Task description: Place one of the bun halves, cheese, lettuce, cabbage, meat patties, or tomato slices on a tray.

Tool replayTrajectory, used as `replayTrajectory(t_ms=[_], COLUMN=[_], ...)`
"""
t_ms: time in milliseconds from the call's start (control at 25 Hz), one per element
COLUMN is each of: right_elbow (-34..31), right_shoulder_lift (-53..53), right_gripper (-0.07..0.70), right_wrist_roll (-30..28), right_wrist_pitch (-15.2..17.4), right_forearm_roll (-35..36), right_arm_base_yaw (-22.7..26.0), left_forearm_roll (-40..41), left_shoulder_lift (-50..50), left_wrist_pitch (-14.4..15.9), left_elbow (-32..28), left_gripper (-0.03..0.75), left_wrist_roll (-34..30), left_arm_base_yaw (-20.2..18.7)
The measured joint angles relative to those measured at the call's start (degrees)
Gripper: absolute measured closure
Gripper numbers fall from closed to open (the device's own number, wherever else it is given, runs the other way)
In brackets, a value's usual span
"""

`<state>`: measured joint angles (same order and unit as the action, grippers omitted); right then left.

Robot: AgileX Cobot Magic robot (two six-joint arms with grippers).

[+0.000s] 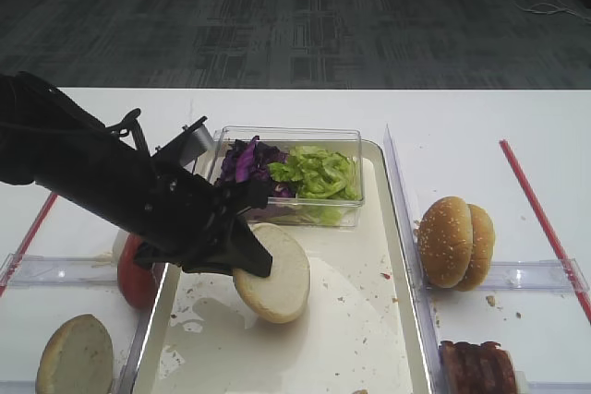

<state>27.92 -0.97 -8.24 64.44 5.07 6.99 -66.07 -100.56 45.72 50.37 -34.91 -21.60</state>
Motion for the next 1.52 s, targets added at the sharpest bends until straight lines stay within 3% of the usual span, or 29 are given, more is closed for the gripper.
replayTrajectory(t_ms=[80, 320, 400, 880, 1120, 1520], right_elbow=[0.00, 0.00, 0.00, 0.00, 0.00, 0.00], right_shoulder_lift=[0.00, 0.00, 0.00, 0.00, 0.00, 0.00], right_gripper=[0.125, 0.125, 0.125, 0.125, 0.125, 0.125], right_wrist_roll=[0.00, 0.00, 0.00, 0.00, 0.00, 0.00], right_wrist_pitch=[0.00, 0.00, 0.00, 0.00, 0.00, 0.00], right_forearm_roll=[0.00, 0.00, 0.00, 0.00, 0.00, 0.00], right_arm_base_yaw=[0.00, 0.00, 0.00, 0.00, 0.00, 0.00], left_forearm_roll=[0.00, 0.00, 0.00, -0.39, -1.43, -1.52], left_shoulder_lift=[0.00, 0.00, 0.00, 0.00, 0.91, 12.72], left_wrist_pitch=[0.14, 0.28, 0.28, 0.07, 2.57, 5.21], left_elbow=[0.00, 0.00, 0.00, 0.11, 1.69, 1.89], left_gripper=[0.559, 0.212, 0.150, 0.115, 0.114, 0.114], left_wrist_roll=[0.00, 0.22, 0.22, 0.23, 0.04, 3.02], left_arm_base_yaw=[0.00, 0.00, 0.00, 0.00, 0.00, 0.00])
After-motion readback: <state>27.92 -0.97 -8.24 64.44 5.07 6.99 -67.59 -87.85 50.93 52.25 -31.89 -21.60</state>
